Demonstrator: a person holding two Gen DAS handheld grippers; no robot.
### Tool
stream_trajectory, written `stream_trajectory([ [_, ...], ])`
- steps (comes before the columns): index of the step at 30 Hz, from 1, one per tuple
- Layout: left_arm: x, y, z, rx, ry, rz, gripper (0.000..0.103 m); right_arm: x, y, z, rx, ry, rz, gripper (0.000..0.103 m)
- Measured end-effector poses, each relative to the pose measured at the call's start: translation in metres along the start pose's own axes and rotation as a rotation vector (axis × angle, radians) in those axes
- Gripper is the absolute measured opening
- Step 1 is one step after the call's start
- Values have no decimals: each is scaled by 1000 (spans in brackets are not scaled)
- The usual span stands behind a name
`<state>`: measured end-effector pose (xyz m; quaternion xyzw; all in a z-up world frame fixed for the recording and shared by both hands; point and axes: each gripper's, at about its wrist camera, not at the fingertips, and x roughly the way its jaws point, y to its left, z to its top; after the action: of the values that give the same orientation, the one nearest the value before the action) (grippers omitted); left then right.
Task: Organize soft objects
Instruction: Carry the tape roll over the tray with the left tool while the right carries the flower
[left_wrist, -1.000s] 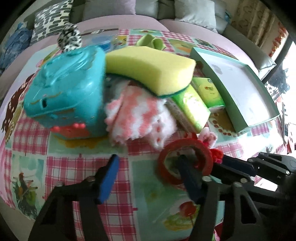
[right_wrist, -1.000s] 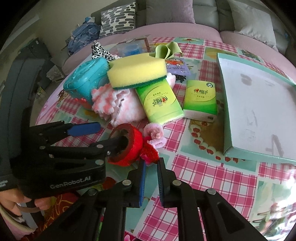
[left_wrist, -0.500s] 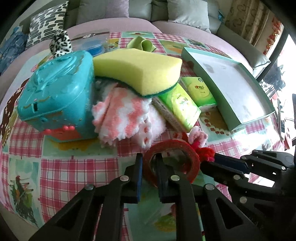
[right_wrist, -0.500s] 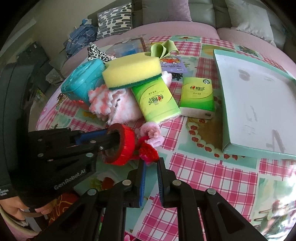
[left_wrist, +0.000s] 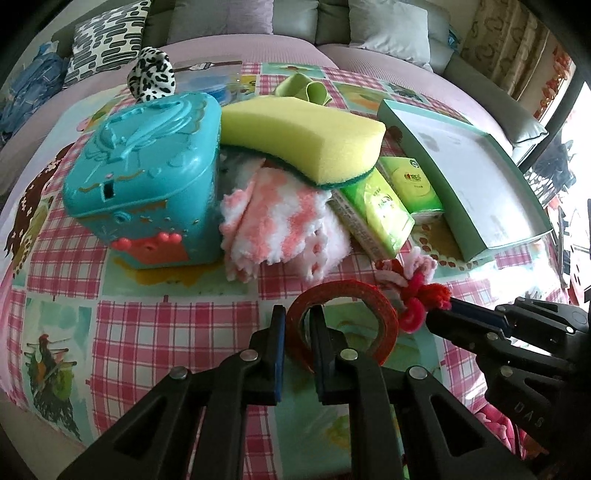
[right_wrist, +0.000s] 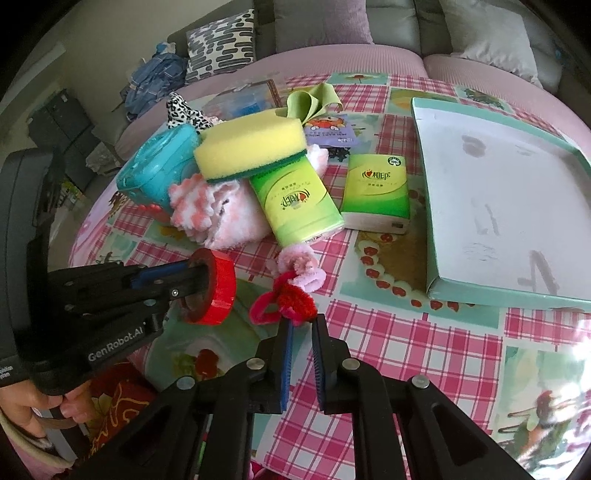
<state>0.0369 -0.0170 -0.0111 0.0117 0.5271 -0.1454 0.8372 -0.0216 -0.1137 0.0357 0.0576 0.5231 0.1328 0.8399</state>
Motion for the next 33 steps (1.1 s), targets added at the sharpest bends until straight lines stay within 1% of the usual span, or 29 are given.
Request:
stream_trajectory([
  [13,-29,15,-3,-5,-33,5,11,-23,0,-4,-6,-40,-8,8],
  [26,-63,8,-7,4,-76,17,11,-47,3,-8,-17,-86,-11,7],
  [33,-77,1,2,35,-93,23,11,-63,2,-3,-17,-123,-21,7],
])
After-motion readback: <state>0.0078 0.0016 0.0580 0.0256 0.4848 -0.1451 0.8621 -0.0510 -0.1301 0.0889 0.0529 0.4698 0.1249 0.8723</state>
